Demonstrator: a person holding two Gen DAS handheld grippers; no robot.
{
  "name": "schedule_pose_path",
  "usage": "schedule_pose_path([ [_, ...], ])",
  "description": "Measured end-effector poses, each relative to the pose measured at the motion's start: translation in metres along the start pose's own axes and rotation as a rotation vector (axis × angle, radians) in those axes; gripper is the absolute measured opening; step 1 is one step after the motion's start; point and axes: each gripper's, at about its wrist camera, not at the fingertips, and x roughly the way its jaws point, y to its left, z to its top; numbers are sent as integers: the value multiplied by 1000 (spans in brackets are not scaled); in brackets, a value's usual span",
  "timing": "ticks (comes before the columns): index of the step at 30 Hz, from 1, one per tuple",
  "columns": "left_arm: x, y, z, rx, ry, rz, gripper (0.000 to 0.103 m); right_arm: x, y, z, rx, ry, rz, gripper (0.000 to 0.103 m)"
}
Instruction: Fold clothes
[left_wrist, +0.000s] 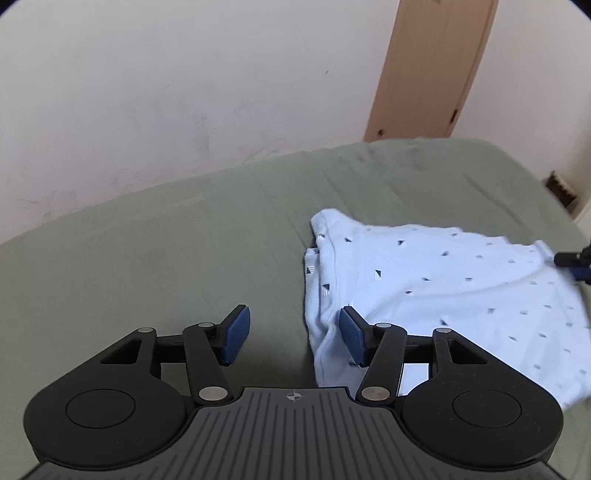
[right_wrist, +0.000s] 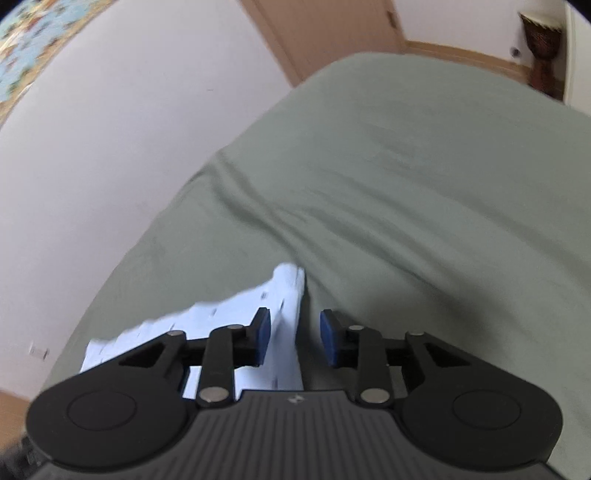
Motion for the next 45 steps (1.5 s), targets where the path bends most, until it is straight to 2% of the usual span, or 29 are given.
schedule_pose_path([
  [4,-25,10,-14,13,-10,-23,56,-44,-10,-32,-50,9,74,35],
  [10,-38,15,-37,3,-13,-69,57,-75,-15,-86,-107,65,150,37],
  [18,-17,7,-45,7,2,-56,56,-52,1,-106,-170,86,159,38],
  [19,-16,5,-46,14,1,-56,56,-49,5,-108,-182,83,158,30],
  [20,-15,3,-46,24,0,-55,52,-51,5,-111,-189,83,153,17],
  [21,-13,2,-46,32,0,-58,46,-50,7,-112,-199,89,144,13],
  [23,-11,-3,-46,52,14,-94,18,-52,7,-113,-198,97,130,6],
  [26,-16,-9,-43,75,36,-94,14,-65,1,-112,-179,108,130,6],
  [30,-25,-6,-38,86,90,-121,13,-78,-5,-111,-182,132,136,5],
  [33,-24,-9,-42,136,135,-117,13,-74,-11,-117,-192,161,117,6],
  [36,-16,-8,-47,123,147,-102,15,-60,-15,-125,-183,183,102,6],
  [38,-15,-4,-47,102,142,-106,20,-58,-17,-126,-176,189,105,6],
  [39,-16,-2,-46,98,138,-109,24,-59,-19,-125,-172,190,108,8],
  [43,-28,14,-38,71,84,-96,49,-74,-27,-116,-146,165,115,49],
  [45,-31,17,-28,41,52,-93,53,-82,-32,-104,-123,125,121,50],
])
